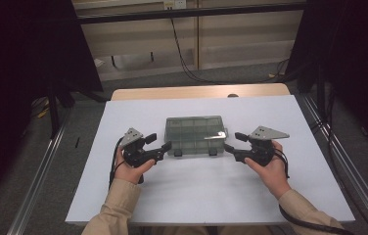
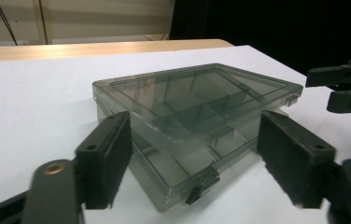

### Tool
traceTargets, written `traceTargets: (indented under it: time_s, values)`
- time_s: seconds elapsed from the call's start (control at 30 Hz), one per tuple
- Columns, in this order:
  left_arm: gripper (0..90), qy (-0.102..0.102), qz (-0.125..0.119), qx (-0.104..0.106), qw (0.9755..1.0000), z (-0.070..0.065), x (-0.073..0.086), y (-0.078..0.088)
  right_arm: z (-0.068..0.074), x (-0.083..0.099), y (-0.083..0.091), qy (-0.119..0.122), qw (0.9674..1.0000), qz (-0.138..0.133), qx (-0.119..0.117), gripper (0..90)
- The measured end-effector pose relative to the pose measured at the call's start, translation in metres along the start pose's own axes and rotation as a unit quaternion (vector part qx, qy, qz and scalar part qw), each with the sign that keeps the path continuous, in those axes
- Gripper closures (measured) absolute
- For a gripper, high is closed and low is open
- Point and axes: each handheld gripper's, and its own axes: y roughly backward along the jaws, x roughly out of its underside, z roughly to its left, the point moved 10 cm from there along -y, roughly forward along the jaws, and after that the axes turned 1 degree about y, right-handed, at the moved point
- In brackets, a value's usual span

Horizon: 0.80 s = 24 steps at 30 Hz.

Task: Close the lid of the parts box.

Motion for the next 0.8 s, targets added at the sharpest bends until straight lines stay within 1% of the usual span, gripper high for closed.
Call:
traceTargets:
  time_s: [0.03, 0.07, 0.13, 0.17, 0.2, 0.23, 0.27, 0.33, 0.37, 0.43, 0.47, 0.5, 0.53, 0.63, 0.7, 0.73, 0.77, 0.8]
  values:
    - [22.2, 0.004, -0.005, 0.002, 1.0000, -0.001, 0.000, 0.001, 0.000, -0.001, 0.001, -0.003, 1.0000, -0.003, 0.002, 32.9]
    - [20.9, 0.002, -0.006, 0.002, 1.0000, -0.001, 0.001, 0.002, 0.000, -0.001, 0.003, 0.001, 1.0000, -0.005, 0.000, 32.3]
    - [17.3, -0.001, -0.011, 0.006, 0.9999, -0.001, 0.001, 0.004, 0.000, -0.002, 0.006, -0.003, 0.9999, -0.010, 0.001, 29.2]
    - [16.2, -0.001, -0.012, 0.006, 0.9999, -0.001, 0.002, 0.006, 0.000, -0.002, 0.006, 0.001, 0.9999, -0.011, -0.002, 28.1]
    - [15.2, -0.002, -0.010, 0.003, 0.9999, -0.001, 0.002, 0.007, 0.000, -0.002, 0.008, 0.001, 0.9999, -0.013, 0.002, 27.0]
    - [14.1, -0.007, -0.015, 0.008, 0.9998, -0.002, 0.002, 0.008, 0.000, -0.002, 0.009, -0.001, 0.9999, -0.014, 0.002, 25.5]
    - [12.9, -0.011, -0.013, 0.004, 0.9998, -0.001, 0.002, 0.010, 0.001, -0.002, 0.010, 0.000, 0.9999, -0.016, 0.000, 24.3]
    - [9.9, -0.010, -0.017, 0.006, 0.9998, -0.002, 0.003, 0.011, 0.001, 0.001, 0.012, -0.003, 0.9999, -0.014, 0.002, 21.8]
    - [8.7, -0.012, -0.016, 0.004, 0.9998, -0.001, 0.003, 0.013, 0.001, 0.002, 0.013, -0.001, 0.9999, -0.015, 0.001, 21.0]
    - [7.4, -0.014, -0.019, 0.007, 0.9997, -0.002, 0.004, 0.015, 0.001, 0.005, 0.016, -0.005, 0.9999, -0.015, 0.002, 19.8]
    - [6.8, -0.014, -0.022, 0.007, 0.9996, -0.002, 0.004, 0.016, 0.000, 0.006, 0.018, -0.002, 0.9999, -0.017, 0.004, 19.0]
    - [6.4, -0.016, -0.025, 0.012, 0.9995, -0.003, 0.005, 0.018, 0.000, 0.007, 0.019, -0.004, 0.9998, -0.018, 0.005, 18.5]
    - [6.1, -0.015, -0.023, 0.010, 0.9996, -0.003, 0.005, 0.020, -0.001, 0.008, 0.021, -0.003, 0.9998, -0.017, 0.005, 17.8]
    - [5.4, -0.025, -0.026, 0.008, 0.9993, -0.002, 0.006, 0.024, -0.003, 0.011, 0.027, -0.009, 0.9998, -0.018, 0.004, 16.3]
    - [4.7, -0.023, -0.032, 0.006, 0.9992, -0.002, 0.006, 0.028, -0.004, 0.012, 0.031, -0.009, 0.9997, -0.019, 0.008, 15.0]
    - [4.6, -0.031, -0.030, 0.006, 0.9990, -0.001, 0.007, 0.030, -0.004, 0.013, 0.034, -0.012, 0.9997, -0.021, 0.007, 14.2]
    - [4.4, -0.031, -0.032, 0.004, 0.9990, -0.001, 0.007, 0.032, -0.005, 0.014, 0.036, -0.012, 0.9996, -0.022, 0.009, 13.5]
    - [4.3, -0.034, -0.035, 0.010, 0.9987, -0.001, 0.006, 0.033, -0.005, 0.014, 0.038, -0.011, 0.9996, -0.023, 0.008, 13.0]
